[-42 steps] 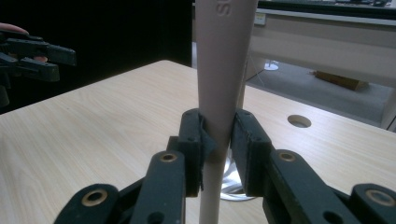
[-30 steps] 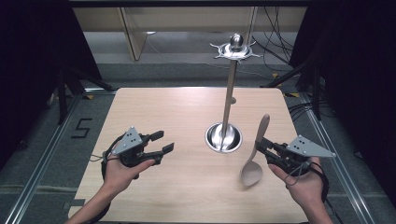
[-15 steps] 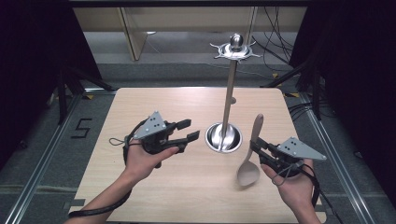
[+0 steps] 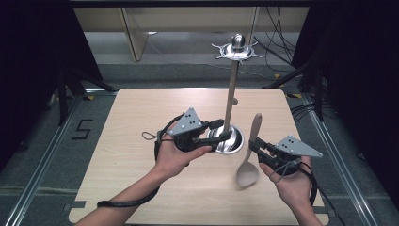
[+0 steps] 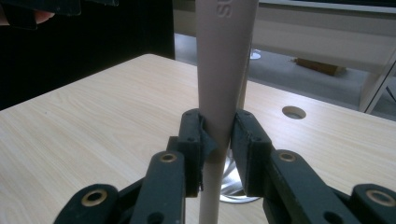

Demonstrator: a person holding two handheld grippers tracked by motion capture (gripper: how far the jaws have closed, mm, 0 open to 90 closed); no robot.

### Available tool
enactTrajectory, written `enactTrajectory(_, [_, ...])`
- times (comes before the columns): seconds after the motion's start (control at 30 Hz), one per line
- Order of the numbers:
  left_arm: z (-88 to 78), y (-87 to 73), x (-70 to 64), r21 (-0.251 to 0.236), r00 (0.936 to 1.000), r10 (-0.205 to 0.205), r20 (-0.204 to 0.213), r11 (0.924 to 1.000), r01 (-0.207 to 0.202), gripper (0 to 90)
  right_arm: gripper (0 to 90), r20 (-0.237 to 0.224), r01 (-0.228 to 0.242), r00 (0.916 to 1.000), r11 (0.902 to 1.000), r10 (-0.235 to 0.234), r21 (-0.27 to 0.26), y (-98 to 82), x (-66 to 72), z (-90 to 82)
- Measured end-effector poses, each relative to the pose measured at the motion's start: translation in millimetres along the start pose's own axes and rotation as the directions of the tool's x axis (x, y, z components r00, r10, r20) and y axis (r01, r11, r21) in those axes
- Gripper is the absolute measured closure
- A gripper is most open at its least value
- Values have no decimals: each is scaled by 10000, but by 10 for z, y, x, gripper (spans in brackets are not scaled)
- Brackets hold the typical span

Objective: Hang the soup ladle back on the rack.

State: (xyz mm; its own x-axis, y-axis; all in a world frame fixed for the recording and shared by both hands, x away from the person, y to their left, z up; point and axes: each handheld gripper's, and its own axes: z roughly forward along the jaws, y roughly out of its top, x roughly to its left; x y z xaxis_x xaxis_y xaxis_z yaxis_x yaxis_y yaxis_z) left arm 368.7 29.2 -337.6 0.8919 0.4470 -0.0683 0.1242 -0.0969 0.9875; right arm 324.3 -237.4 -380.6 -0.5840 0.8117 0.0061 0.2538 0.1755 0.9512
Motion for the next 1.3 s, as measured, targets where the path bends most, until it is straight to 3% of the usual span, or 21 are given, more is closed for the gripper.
enactTrajectory(0.07, [43,30,-27,49,10000,44,29,10000,-44,538,748,103,-142,9998,9999,142,40,5,16,11])
enactTrajectory(0.1, [88,50,-44,71,9999,88,83,9999,-88,542,748,-50,-47,10000,10000,47,34,15,27,30])
enactTrajectory(0.2, [141,65,-60,161,9998,141,139,9998,-143,544,747,84,46,10000,10000,-46,78,23,48,37])
enactTrajectory(0.27, [189,70,-74,206,9996,178,199,9996,-182,550,747,-10,-171,9999,9997,171,168,28,85,69])
enactTrajectory(0.33, [236,69,-86,314,9996,150,239,9994,-157,552,747,-167,8,9999,9999,-6,130,30,72,89])
enactTrajectory(0.37, [260,67,-90,361,9996,104,261,9993,-113,555,748,2,-136,9999,9998,136,114,27,95,95])
enactTrajectory(0.4, [280,64,-90,392,9996,44,265,9992,-54,558,747,-137,63,9999,9996,-59,270,35,82,98])
enactTrajectory(0.57, [349,48,-84,508,9994,-282,199,9983,272,573,747,-167,149,9998,9997,-146,203,49,116,115])
enactTrajectory(0.7, [377,41,-91,567,9993,-292,233,9980,278,585,747,-194,162,9997,9998,-159,138,57,128,114])
enactTrajectory(0.73, [382,40,-96,564,9993,-326,209,9979,314,594,747,-167,-105,9998,9999,106,109,54,153,115])
enactTrajectory(0.77, [389,38,-97,588,9993,-331,196,9978,319,609,747,-143,349,9993,9994,-348,20,63,133,121])
enactTrajectory(0.8, [397,34,-98,628,9991,-346,231,9975,331,618,747,-342,127,9993,9998,-121,181,66,149,116])
enactTrajectory(0.83, [408,26,-95,702,9991,-355,240,9970,338,628,747,-269,323,9991,9992,-318,216,72,150,110])
enactTrajectory(0.9, [411,25,-93,685,9991,-359,247,9971,341,659,747,-391,188,9991,9997,-182,151,73,174,125])
enactTrajectory(1.03, [412,32,-103,725,9995,-124,297,9973,102,727,747,-396,138,9991,9995,-127,268,75,201,122])
enactTrajectory(1.07, [404,36,-105,752,9995,-18,300,9972,-5,731,746,-444,309,9986,9991,-296,292,79,194,126])
enactTrajectory(1.17, [390,46,-121,830,9990,207,388,9963,-239,737,744,-472,219,9987,9995,-208,233,85,216,128])
enactTrajectory(1.2, [386,55,-121,846,9987,241,460,9960,-280,738,741,-406,187,9990,9989,-169,432,93,233,113])
enactTrajectory(1.3, [365,87,-101,922,9978,329,582,9950,-382,738,652,-488,279,9985,9990,-261,354,116,232,100])
